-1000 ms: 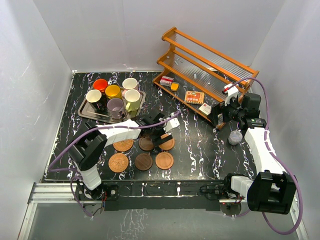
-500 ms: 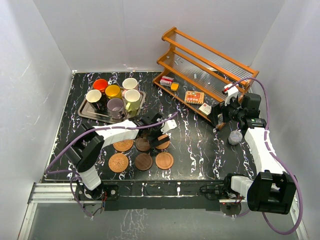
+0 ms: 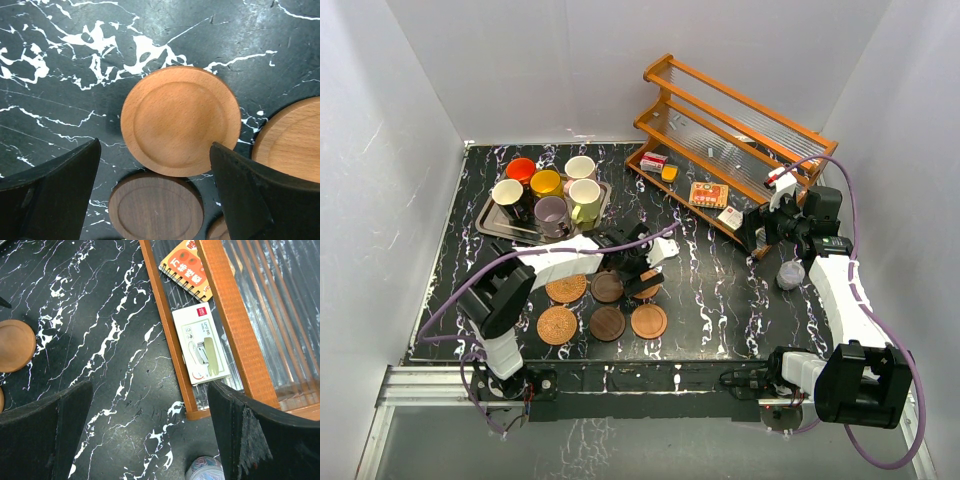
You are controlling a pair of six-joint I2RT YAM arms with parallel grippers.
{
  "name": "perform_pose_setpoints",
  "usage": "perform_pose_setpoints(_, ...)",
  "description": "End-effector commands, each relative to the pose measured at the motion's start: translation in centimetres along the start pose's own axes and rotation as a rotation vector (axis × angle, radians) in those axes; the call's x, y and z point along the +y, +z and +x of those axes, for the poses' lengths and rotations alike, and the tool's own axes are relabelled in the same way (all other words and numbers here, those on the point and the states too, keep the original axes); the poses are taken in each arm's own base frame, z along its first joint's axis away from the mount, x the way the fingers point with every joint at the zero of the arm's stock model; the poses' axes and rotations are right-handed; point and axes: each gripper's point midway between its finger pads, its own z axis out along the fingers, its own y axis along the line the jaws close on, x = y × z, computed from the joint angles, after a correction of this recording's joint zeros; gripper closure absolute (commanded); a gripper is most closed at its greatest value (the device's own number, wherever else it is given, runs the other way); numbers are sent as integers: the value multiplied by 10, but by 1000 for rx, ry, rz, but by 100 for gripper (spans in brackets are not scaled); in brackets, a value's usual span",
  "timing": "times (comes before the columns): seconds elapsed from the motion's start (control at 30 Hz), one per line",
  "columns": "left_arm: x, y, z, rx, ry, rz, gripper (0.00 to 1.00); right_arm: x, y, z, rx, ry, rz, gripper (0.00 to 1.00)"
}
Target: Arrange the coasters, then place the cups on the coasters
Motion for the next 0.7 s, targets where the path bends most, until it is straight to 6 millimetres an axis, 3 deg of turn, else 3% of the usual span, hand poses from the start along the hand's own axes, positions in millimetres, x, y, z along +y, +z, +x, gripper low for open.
perform_pose_setpoints(0.0,-14,0,-10,-18,4,70,11,-6,0,-12,-44,-36,15,2)
perform_pose_setpoints(0.67,-32,23,-22,-18,29,100,11,-6,-1,-13,-46,-37,14,2)
